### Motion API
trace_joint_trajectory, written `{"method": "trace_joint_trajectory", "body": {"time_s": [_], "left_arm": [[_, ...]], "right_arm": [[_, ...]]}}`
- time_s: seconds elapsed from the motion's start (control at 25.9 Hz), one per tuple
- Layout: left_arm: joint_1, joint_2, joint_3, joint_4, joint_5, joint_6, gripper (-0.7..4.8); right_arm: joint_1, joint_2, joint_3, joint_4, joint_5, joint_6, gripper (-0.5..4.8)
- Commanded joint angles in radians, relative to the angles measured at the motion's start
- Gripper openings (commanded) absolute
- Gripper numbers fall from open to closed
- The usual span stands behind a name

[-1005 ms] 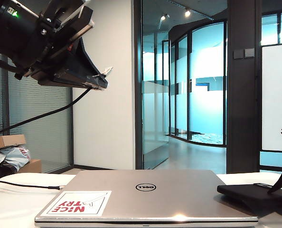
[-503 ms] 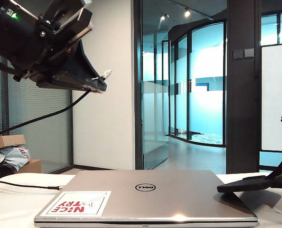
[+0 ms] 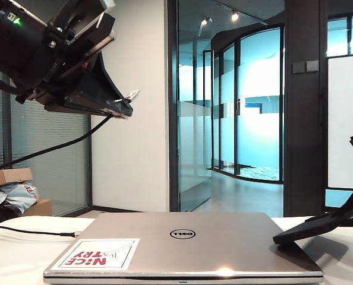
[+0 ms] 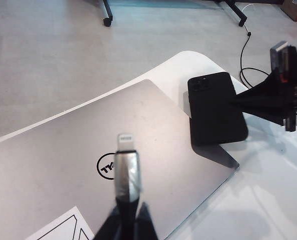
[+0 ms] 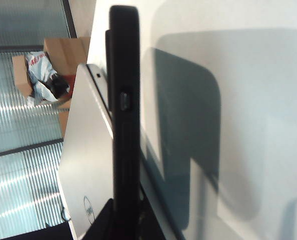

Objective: Pick up the charging cable and the phone, plug the charging cable into the charging port on the phone, and finally place them back on the table.

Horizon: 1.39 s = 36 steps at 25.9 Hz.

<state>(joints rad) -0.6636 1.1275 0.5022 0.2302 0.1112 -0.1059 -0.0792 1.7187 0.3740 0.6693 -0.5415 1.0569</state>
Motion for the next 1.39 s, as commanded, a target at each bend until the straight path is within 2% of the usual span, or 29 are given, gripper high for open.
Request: {"method": "trace_joint_trajectory", "body": {"time_s": [0.04,0.19,0.31,0.39,0.5,0.62,0.66,0.77,0.85,0.93,1.08,1.39], "left_arm": [[-0.001,-0.002,0.003,0.010,0.003,0.001,-0.06],[-0.001,-0.002,0.003,0.010,0.003,0.001,-0.06],[-0.001,-0.002,0.003,0.011,0.003,0.001,-0.06],[-0.001,-0.002,0.003,0.011,0.003,0.001,-0.06],[-0.001,-0.002,0.003,0.010,0.003,0.001,-0.06],[-0.001,-0.002,0.003,0.011,0.003,0.001,-0.06],[-0.001,-0.002,0.003,0.011,0.003,0.001,-0.06],[-0.001,-0.002,0.003,0.011,0.003,0.001,-0.06],[-0.001,-0.002,0.003,0.011,0.003,0.001,-0.06],[-0.001,-0.002,0.003,0.010,0.003,0.001,-0.06],[-0.001,-0.002,0.003,0.010,0.003,0.001,-0.06],[-0.001,-0.002,0.003,0.011,0.003,0.001,-0.06]], "right_arm": [[0.002,-0.086,-0.002,-0.055,-0.003,-0.010,-0.05],[0.002,-0.203,-0.002,-0.140,0.003,-0.018,-0.05],[0.002,-0.301,0.000,-0.234,0.014,-0.070,-0.05],[0.003,-0.432,0.057,-0.517,0.051,-0.213,-0.05],[0.003,-0.502,0.135,-0.754,0.105,-0.358,-0.05],[0.003,-0.532,0.229,-0.954,0.155,-0.486,-0.05],[0.003,-0.532,0.288,-1.056,0.174,-0.565,-0.05],[0.021,-0.527,0.376,-1.201,0.227,-0.670,-0.05],[0.051,-0.519,0.449,-1.318,0.315,-0.761,-0.05],[0.092,-0.512,0.491,-1.384,0.376,-0.820,-0.05],[0.161,-0.480,0.499,-1.445,0.463,-0.833,-0.05],[0.202,-0.325,0.499,-1.430,0.487,-0.856,-0.05]]}}
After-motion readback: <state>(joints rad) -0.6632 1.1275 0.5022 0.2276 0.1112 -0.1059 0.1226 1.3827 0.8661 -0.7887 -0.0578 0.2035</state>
